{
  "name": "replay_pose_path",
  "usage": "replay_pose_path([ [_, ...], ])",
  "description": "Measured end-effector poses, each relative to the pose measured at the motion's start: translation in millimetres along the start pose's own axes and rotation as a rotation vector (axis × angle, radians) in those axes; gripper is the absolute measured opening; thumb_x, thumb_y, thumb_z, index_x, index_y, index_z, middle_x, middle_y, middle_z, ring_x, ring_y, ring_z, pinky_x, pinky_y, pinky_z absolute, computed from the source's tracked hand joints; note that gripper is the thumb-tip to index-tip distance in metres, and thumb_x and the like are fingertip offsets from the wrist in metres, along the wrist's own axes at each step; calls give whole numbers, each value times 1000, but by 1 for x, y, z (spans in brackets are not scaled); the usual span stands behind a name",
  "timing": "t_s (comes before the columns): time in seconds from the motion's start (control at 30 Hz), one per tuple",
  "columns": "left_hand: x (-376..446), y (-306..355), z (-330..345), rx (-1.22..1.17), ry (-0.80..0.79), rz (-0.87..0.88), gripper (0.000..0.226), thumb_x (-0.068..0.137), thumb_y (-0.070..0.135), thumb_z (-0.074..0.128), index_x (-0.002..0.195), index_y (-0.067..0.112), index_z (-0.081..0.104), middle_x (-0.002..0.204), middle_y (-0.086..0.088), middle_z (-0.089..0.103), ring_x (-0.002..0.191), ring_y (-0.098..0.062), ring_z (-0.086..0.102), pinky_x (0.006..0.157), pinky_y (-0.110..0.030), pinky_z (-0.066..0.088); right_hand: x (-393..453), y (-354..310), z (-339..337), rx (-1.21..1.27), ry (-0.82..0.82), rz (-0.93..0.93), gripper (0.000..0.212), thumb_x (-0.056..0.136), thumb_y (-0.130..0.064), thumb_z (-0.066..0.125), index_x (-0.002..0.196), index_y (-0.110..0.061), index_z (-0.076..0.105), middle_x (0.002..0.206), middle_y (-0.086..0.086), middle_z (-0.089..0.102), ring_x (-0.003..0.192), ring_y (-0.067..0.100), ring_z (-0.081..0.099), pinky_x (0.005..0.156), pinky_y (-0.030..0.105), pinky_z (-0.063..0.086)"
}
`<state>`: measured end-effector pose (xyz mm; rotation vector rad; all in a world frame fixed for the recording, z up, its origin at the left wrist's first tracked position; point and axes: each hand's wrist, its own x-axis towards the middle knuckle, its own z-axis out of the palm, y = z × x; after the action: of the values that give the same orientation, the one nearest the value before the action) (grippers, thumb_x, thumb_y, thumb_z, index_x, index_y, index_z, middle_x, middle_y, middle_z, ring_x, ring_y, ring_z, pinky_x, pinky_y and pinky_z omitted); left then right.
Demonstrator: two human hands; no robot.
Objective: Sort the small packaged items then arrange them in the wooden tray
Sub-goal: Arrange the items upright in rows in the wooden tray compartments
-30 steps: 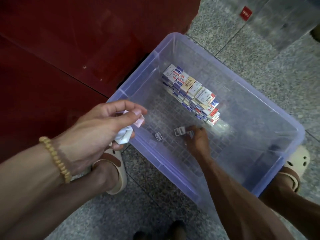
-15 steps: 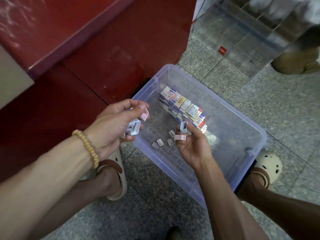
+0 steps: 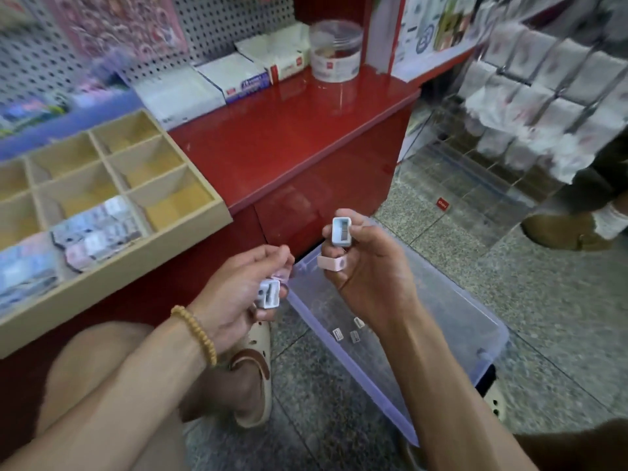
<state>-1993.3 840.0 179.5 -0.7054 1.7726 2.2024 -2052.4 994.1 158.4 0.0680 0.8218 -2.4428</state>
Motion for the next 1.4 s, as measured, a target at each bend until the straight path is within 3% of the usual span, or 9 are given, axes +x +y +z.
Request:
replay_pose_path([
  [0.17, -40, 18, -12, 242, -12, 181, 16, 94, 27, 58, 99, 21, 72, 61, 5, 50, 50, -11, 37, 37, -15, 23, -4, 7, 52, -182, -130, -3, 25, 72, -10, 52, 96, -13, 57, 75, 6, 63, 55, 13, 52, 47, 22, 34],
  [0.4, -65, 38, -44, 423, 138, 351, 12, 89, 46, 63, 90, 37, 71, 66, 6, 57, 50, -8, 40, 48, -25, 29, 1, 26, 105, -353, -154, -56, 20, 73, -8, 56, 91, -13, 64, 75, 8, 58, 57, 16, 57, 59, 32, 36],
  [0.6, -69, 42, -74, 385, 229, 356, 13, 91, 42, 61, 98, 34, 69, 64, 15, 58, 56, -6, 49, 51, -23, 36, 11, 45, 132, -458, -213, -50, 17, 86, -4, 60, 97, -15, 66, 81, 4, 62, 68, 17, 62, 57, 31, 47],
  [0.73, -69, 46, -101, 363, 311, 412, 14, 95, 33, 58, 105, 30, 68, 77, 10, 60, 57, -1, 50, 46, -12, 37, 27, 58, 140, -465, -103, -83, 20, 96, 0, 53, 101, -16, 64, 84, 1, 68, 75, 14, 64, 57, 23, 49],
  [0.87, -65, 50, -135, 345, 416, 517, 13, 96, 28, 57, 99, 39, 64, 76, 26, 62, 69, 4, 56, 56, -11, 40, 49, 76, 141, -572, -13, -97, 19, 90, 5, 62, 98, -11, 64, 81, 7, 64, 65, 12, 53, 52, 21, 39],
  [0.97, -58, 52, -159, 331, 508, 599, 16, 95, 27, 57, 100, 41, 61, 88, 26, 64, 79, 7, 58, 69, -12, 43, 64, 90, 142, -623, -33, -136, 29, 85, 14, 63, 98, -13, 66, 77, 7, 64, 63, 14, 57, 57, 21, 48],
  [1.1, -45, 55, -181, 259, 625, 673, 19, 96, 22, 57, 113, 27, 64, 102, 17, 66, 81, 14, 57, 71, -8, 45, 74, 99, 146, -1033, -23, -260, 21, 80, 6, 75, 84, -15, 73, 67, -6, 67, 60, 2, 62, 62, 17, 50],
  [1.23, -44, 62, -192, 220, 638, 701, 18, 98, 19, 55, 108, 31, 62, 97, 4, 66, 64, 8, 56, 54, -7, 46, 86, 116, 151, -1406, 0, -398, 13, 76, -17, 81, 71, -27, 73, 65, -15, 69, 65, 1, 62, 66, 24, 51],
  [1.4, -50, 68, -206, 288, 646, 773, 21, 97, 15, 56, 104, 35, 62, 86, 27, 62, 70, 15, 55, 62, -4, 40, 95, 132, 162, -1722, -62, -470, 12, 83, -30, 75, 90, -22, 78, 92, -11, 74, 91, 9, 62, 78, 25, 46],
])
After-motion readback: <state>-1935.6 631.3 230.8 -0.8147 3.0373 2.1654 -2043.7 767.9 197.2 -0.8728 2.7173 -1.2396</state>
